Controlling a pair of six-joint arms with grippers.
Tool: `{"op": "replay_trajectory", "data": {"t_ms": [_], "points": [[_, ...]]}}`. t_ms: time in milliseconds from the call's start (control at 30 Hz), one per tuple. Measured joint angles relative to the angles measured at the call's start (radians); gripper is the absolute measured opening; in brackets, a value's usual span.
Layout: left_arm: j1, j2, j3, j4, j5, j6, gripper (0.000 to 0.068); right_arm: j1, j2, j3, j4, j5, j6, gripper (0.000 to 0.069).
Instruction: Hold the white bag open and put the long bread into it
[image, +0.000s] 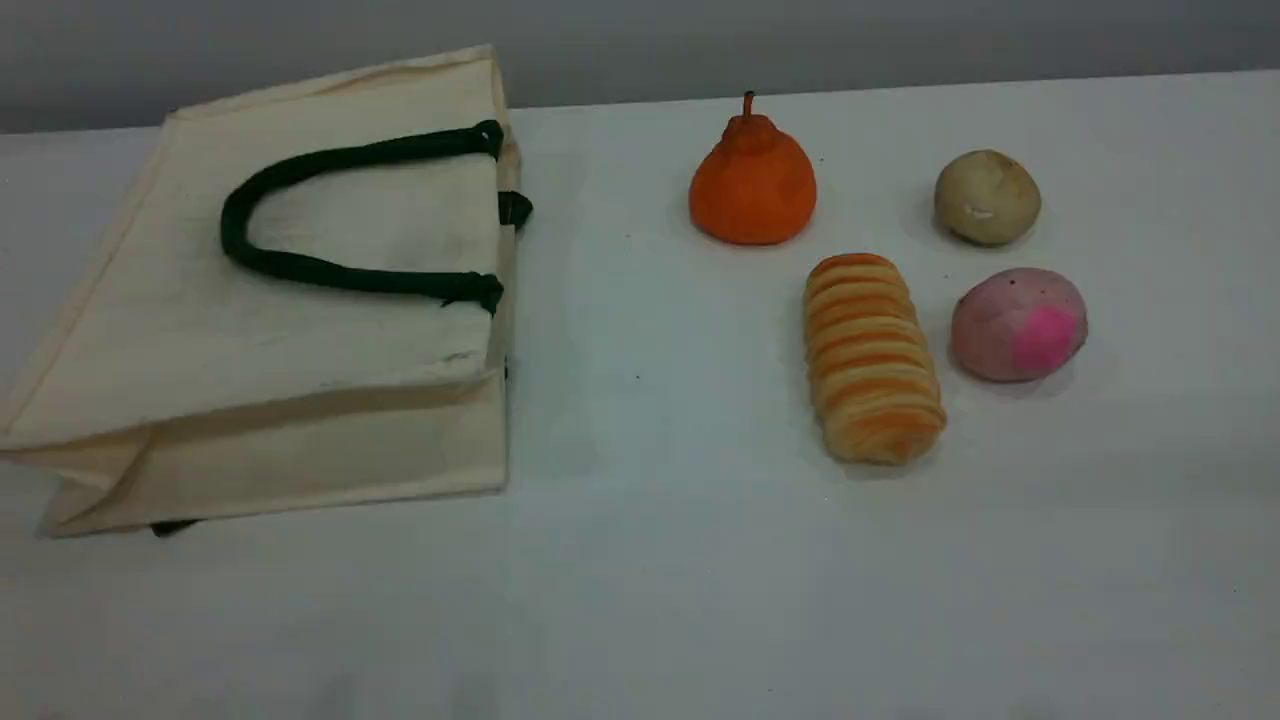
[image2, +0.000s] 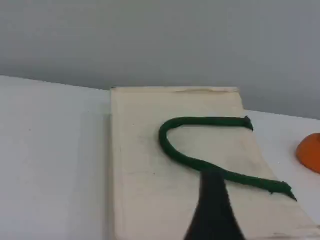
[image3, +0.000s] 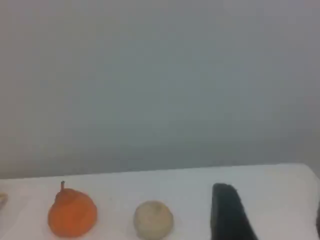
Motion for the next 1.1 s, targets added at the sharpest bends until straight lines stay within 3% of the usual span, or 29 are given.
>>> {"op": "replay_trajectory", "data": {"t_ms": [233,500,767,1100], "points": [[0.0,0.0,0.0,0.0,-0.078,-0.003,0.0454,0.0,0.0,0.0,0.0,-0.006,0.001,0.0337],[0.0,0.0,0.0,-0.034,-0.161,-0.123,0.0454,0.0,0.0,0.0,0.056,-0.026,0.011,0.0337],[0.0,0.0,0.0,-0.031,-0.188,-0.133,0.0454,0.0,0.0,0.0,0.115,-0.032,0.009,0.0337],[0.0,0.0,0.0,-0.023,-0.459,-0.377,0.0454,0.0,0.0,0.0,0.481,-0.218,0.027,0.0337]]}}
